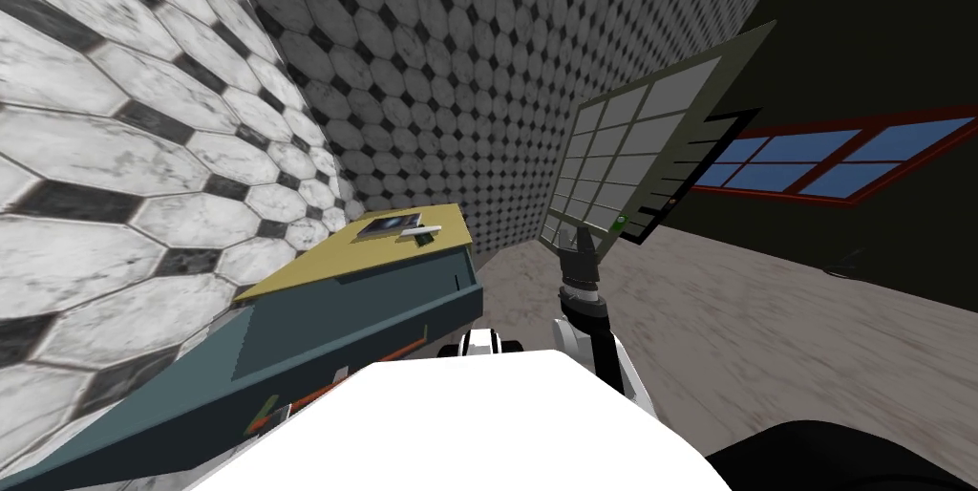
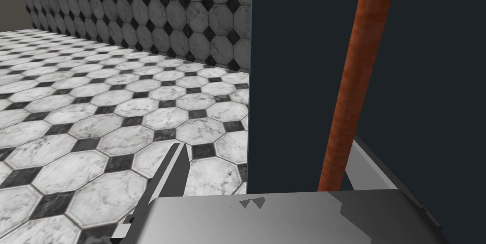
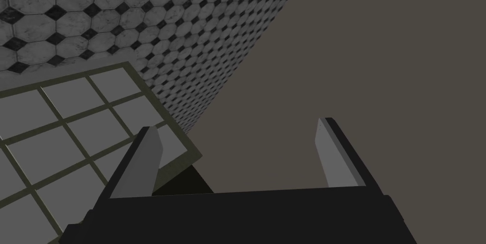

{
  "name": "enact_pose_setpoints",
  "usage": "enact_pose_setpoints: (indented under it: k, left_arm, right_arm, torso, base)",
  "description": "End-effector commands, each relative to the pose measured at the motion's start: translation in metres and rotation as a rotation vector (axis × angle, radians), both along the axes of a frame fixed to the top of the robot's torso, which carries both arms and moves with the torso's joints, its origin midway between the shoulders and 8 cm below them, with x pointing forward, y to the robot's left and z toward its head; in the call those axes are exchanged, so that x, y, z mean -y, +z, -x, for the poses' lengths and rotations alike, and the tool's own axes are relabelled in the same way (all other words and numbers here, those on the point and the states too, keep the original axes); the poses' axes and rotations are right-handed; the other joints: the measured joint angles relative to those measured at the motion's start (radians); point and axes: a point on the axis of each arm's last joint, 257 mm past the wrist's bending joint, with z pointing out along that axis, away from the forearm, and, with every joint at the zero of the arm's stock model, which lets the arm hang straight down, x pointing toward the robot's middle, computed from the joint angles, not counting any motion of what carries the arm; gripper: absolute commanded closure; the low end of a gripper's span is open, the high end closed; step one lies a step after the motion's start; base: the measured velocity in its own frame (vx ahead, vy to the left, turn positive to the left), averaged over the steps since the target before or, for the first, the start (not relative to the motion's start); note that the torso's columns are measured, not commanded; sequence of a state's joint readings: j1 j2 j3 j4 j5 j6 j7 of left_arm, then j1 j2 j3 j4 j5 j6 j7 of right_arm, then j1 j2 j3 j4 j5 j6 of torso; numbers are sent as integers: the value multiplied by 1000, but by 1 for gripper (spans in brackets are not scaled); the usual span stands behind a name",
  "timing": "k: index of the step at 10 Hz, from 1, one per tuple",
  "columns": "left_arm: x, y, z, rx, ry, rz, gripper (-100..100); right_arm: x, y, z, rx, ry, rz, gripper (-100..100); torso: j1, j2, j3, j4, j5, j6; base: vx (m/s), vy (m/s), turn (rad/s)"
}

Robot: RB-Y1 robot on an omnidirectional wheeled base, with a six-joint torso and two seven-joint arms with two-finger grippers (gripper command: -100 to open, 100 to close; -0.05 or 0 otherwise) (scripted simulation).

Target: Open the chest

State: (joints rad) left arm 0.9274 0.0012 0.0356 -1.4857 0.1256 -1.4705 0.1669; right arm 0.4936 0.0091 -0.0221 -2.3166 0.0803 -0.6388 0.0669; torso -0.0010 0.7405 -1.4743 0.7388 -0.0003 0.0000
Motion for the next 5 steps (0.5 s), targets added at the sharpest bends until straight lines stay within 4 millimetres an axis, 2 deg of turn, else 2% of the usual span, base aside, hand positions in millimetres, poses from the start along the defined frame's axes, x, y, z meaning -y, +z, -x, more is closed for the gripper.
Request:
enact_pose_setpoints:
  k: [1,2,3,4,5]
  left_arm:
    - [-2,10,11,0,4,2,-100]
    - [-3,16,17,0,5,4,-100]
    - [-2,10,16,-7,5,5,-100]
    - [-2,10,17,-10,6,6,0]
    - [-3,9,17,-11,6,7,0]
  right_arm:
    - [0,0,0,0,0,0,0]
    - [0,0,0,0,0,0,0]
    - [0,0,0,0,0,0,0]
    - [0,0,0,0,0,0,0]
    - [0,0,0,0,0,0,0]
  torso:
    - [-1,-1,-2,0,-1,0]
    - [-2,-1,-2,1,-3,0]
    - [-1,-2,-2,0,-2,0]
    - [0,-2,-2,0,-1,1]
    - [0,-2,-2,0,-1,0]
  base:
    - [35,-10,-9]
    - [34,-3,-15]
    - [13,-2,2]
    - [0,0,0]
    - [0,0,0]
